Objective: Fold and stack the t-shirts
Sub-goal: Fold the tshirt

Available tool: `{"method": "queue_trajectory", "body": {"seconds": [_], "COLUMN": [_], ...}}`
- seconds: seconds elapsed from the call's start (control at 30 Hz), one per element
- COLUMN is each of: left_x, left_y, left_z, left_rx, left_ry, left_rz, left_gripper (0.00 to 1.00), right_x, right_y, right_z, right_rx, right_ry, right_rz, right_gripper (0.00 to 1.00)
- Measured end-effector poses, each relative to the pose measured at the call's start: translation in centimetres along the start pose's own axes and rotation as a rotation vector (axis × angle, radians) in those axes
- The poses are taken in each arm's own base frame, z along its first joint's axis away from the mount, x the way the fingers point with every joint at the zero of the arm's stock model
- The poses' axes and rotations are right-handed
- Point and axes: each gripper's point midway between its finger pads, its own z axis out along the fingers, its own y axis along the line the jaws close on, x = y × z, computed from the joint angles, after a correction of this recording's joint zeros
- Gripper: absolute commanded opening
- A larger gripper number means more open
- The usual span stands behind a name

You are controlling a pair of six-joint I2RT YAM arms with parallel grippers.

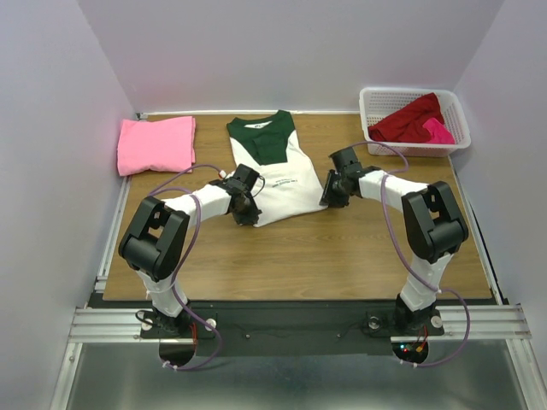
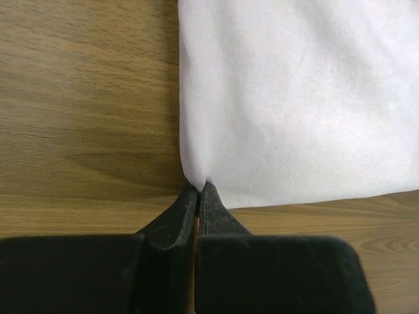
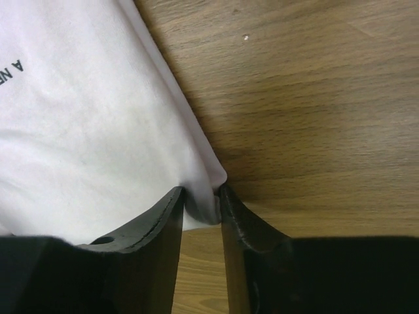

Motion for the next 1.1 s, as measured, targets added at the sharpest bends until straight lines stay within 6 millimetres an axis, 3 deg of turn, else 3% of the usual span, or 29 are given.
{"method": "queue_trajectory", "body": {"seconds": [0.03,0.17,0.33,0.43,0.5,0.6,0.67,0.8,0.93,1.1], "left_x": [0.0,0.1,0.3,1.3,3.0,7.7,11.9,16.7,18.5,17.5], "left_y": [0.0,0.0,0.1,0.3,0.7,1.9,3.5,5.7,6.5,5.5], "left_z": [0.0,0.0,-0.1,-0.5,-1.2,-3.0,-5.0,-8.4,-11.2,-13.8], "left_rx": [0.0,0.001,0.006,0.012,0.017,0.02,0.025,0.048,0.105,0.168], "left_ry": [0.0,0.003,0.015,0.051,0.082,0.169,0.258,0.351,0.378,0.323], "left_rz": [0.001,0.014,0.057,0.096,0.138,0.212,0.27,0.312,0.266,0.193], "left_gripper": [0.0,0.0,0.0,0.0,0.0,0.0,0.0,0.0,0.0,0.0], "right_x": [0.0,0.2,0.7,2.1,3.9,8.2,11.3,16.4,17.3,15.4], "right_y": [-0.1,-0.5,-0.8,-1.6,-2.5,-3.9,-4.6,-5.0,-4.3,-3.1], "right_z": [0.0,0.2,-0.2,-1.2,-2.2,-4.6,-6.4,-10.1,-13.4,-15.5], "right_rx": [0.004,0.013,0.011,0.016,0.029,0.057,0.07,0.057,0.0,-0.011], "right_ry": [-0.001,-0.007,-0.003,0.023,0.061,0.159,0.226,0.326,0.312,0.263], "right_rz": [0.0,0.003,-0.005,-0.016,-0.027,-0.065,-0.094,-0.131,-0.116,-0.098], "right_gripper": [0.2,0.01,0.01,0.01,0.01,0.01,0.01,0.01,0.01,0.01]}}
